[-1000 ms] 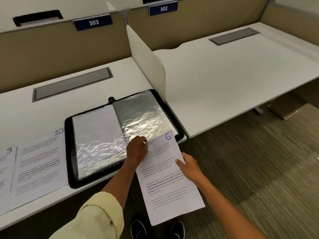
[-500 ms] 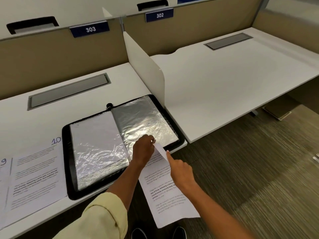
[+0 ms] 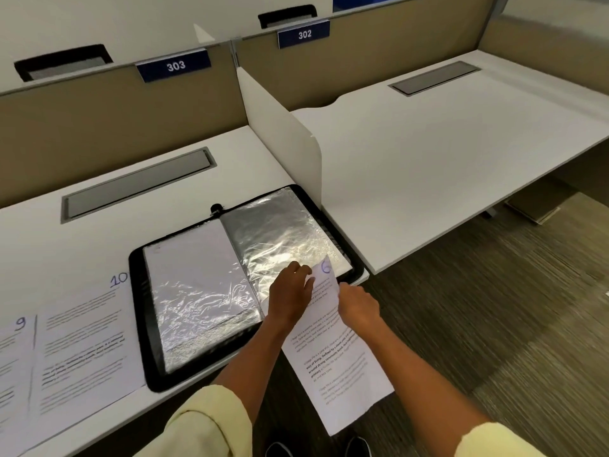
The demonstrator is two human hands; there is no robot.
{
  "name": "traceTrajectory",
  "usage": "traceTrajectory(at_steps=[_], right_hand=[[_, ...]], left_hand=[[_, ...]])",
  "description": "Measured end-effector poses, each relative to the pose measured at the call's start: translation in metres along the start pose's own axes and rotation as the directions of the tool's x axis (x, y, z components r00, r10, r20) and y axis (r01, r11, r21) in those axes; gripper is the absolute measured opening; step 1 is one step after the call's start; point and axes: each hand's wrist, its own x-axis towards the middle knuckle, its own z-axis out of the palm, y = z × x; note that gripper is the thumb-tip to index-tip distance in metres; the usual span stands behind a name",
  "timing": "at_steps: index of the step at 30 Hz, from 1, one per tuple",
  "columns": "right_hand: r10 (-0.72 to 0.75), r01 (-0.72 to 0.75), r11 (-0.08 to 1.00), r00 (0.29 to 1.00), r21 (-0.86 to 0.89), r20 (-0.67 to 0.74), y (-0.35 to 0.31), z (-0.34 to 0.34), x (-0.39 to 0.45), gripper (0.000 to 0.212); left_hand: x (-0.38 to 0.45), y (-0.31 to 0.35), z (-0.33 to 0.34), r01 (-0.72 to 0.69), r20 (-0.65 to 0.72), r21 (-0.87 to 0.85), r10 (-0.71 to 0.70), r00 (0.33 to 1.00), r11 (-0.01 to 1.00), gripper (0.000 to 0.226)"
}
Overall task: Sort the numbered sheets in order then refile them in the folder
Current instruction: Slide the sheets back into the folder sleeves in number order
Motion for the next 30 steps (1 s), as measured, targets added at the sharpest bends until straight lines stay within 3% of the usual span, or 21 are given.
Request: traceTrajectory(at_steps=[3,6,13,19,23,26,28,30], right_hand=[[0.06,-0.057,0.985,0.998,0.163,-0.013,0.012,0.001,0.002,0.029],[0.099,-0.09,0.938,0.995,0.333,-0.008,0.025,0.008,-0.001,0.039],[0.172,-0.098,0.704,0.985,0.704,-0.034,0.05,0.029,-0.024,0.047],[0.296,-0.172,0.551,0.955,0.816,0.001,0.076,0.052,-0.058,0.043],[0.454,-0.206,0.413,0.891,0.887,-0.004,0.094,0.075,-0.084,0.036],[0.568,-0.166,0.267,0.823,0.949,-0.016,0.099,0.092,-0.103,0.032],[0.614,-0.151,0.106,0.787,0.983,0.055,0.098,0.104,-0.114,0.027],[0.576,-0.153,-0.054,0.803,0.987,0.156,0.094,0.114,-0.122,0.03]], left_hand=[[-0.011,-0.013,0.001,0.024,0.068,0.016,-0.025,0.997,1.0,0.025],[-0.028,-0.029,-0.002,0.016,0.051,0.03,-0.018,0.999,0.999,0.022],[-0.042,-0.055,0.001,-0.002,0.02,-0.015,0.002,1.0,1.0,0.011],[-0.041,-0.06,0.003,0.015,0.031,-0.035,-0.014,0.999,0.999,0.014],[-0.043,-0.061,0.004,0.012,0.015,-0.052,-0.012,1.0,0.999,0.013],[-0.044,-0.062,0.004,0.026,0.01,-0.059,-0.026,1.0,0.998,0.012],[-0.045,-0.062,0.003,0.026,0.003,-0.052,-0.026,1.0,0.998,0.011],[-0.046,-0.062,0.003,0.016,-0.007,-0.047,-0.016,1.0,0.999,0.009]])
